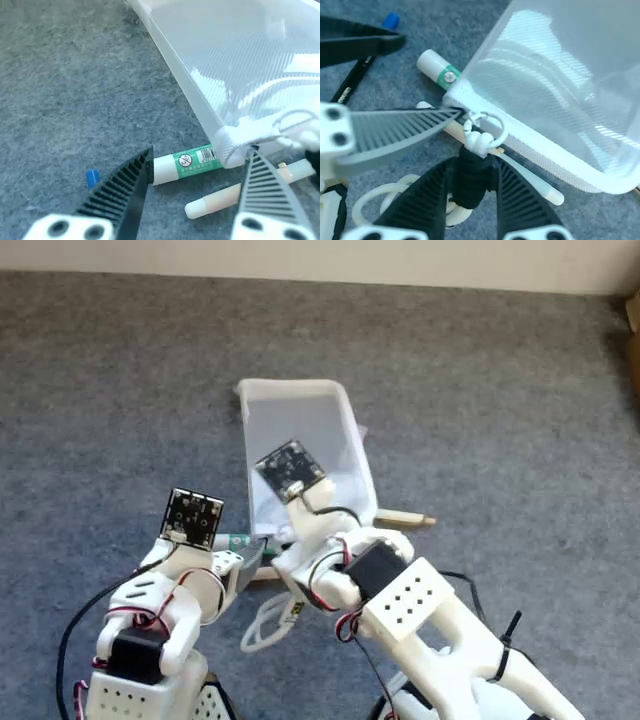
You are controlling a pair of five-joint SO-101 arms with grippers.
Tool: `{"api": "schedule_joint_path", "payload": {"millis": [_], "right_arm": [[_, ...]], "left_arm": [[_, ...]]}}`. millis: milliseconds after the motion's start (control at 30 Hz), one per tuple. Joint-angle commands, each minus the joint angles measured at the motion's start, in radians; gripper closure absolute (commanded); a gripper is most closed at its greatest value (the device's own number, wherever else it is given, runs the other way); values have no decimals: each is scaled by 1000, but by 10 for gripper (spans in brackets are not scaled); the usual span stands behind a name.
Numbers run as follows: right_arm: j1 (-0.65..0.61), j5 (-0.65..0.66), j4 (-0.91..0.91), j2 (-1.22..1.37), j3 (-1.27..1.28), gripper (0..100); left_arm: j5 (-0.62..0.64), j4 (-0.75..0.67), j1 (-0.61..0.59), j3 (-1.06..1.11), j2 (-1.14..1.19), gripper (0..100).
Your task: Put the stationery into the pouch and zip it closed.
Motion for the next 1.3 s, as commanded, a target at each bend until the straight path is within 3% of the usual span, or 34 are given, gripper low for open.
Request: {"api": "schedule_joint_path", "payload": {"millis": [0, 300, 700, 933, 1267], "right_arm": [[-24, 8, -13, -44, -22, 995], [-24, 8, 96, -44, -33, 995], [-10, 8, 108, -44, -31, 995], [113, 11, 137, -90, -44, 995], [163, 17, 220, -455, -1, 995]], "left_arm": [[-11, -61, 12, 8, 4, 726], [-11, -121, -15, 36, 4, 833], [-12, -133, -16, 21, 4, 986], [-9, -127, -18, -8, 4, 994], [-8, -127, -27, -10, 4, 994]]}}
